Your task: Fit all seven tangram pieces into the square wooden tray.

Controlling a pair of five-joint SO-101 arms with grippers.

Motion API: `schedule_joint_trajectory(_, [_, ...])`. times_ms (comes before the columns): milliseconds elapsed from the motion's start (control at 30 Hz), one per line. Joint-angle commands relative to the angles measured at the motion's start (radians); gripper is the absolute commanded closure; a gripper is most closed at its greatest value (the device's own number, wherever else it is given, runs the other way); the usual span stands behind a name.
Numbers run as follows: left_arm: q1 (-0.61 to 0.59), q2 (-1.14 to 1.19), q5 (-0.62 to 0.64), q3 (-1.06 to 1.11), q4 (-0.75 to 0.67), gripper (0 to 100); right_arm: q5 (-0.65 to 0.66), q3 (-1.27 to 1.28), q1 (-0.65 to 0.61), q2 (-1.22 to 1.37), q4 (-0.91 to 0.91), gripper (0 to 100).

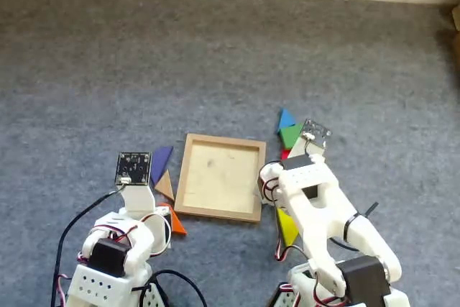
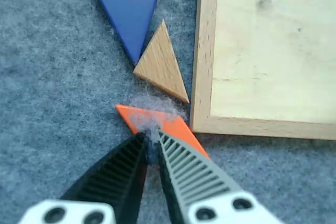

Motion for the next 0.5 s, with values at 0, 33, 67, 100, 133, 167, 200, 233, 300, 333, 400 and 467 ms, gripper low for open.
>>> schedule_joint_trajectory(0, [0.012, -0.008, -0.002, 0.021, 0.002, 99, -0.009, 0.007, -0.008, -0.005, -0.021, 66.1])
schedule_joint_trajectory(33, [0.012, -0.008, -0.002, 0.021, 0.002, 99, -0.009, 0.010, -0.007, -0.005, -0.021, 66.1])
schedule_joint_trajectory(67, [0.012, -0.008, -0.002, 0.021, 0.002, 99, -0.008, 0.012, 0.002, -0.005, -0.021, 66.2])
schedule_joint_trajectory(100, [0.012, -0.008, -0.002, 0.021, 0.002, 99, -0.006, 0.012, 0.013, -0.005, -0.024, 66.2])
schedule_joint_trajectory(133, [0.012, -0.008, -0.002, 0.021, 0.002, 99, -0.005, 0.012, 0.027, -0.005, -0.024, 66.3])
schedule_joint_trajectory(167, [0.012, -0.008, -0.002, 0.021, 0.002, 99, -0.005, 0.012, 0.039, -0.005, -0.024, 66.3])
schedule_joint_trajectory(200, [0.012, -0.008, -0.002, 0.021, 0.002, 99, -0.003, 0.012, 0.050, -0.005, -0.024, 66.3])
schedule_joint_trajectory(233, [0.012, -0.008, -0.002, 0.021, 0.002, 99, -0.003, 0.012, 0.054, -0.005, -0.024, 66.3])
schedule_joint_trajectory(300, [0.012, -0.008, -0.002, 0.021, 0.002, 99, -0.003, 0.013, 0.056, -0.005, -0.022, 66.3])
schedule_joint_trajectory(333, [0.012, -0.008, -0.002, 0.021, 0.002, 99, -0.003, 0.013, 0.056, -0.005, -0.021, 66.3])
schedule_joint_trajectory(400, [0.012, -0.008, -0.002, 0.021, 0.002, 99, -0.003, 0.015, 0.056, -0.005, -0.021, 66.3])
schedule_joint_trajectory(467, [0.012, -0.008, -0.002, 0.021, 0.002, 99, -0.003, 0.015, 0.056, -0.005, -0.021, 66.3])
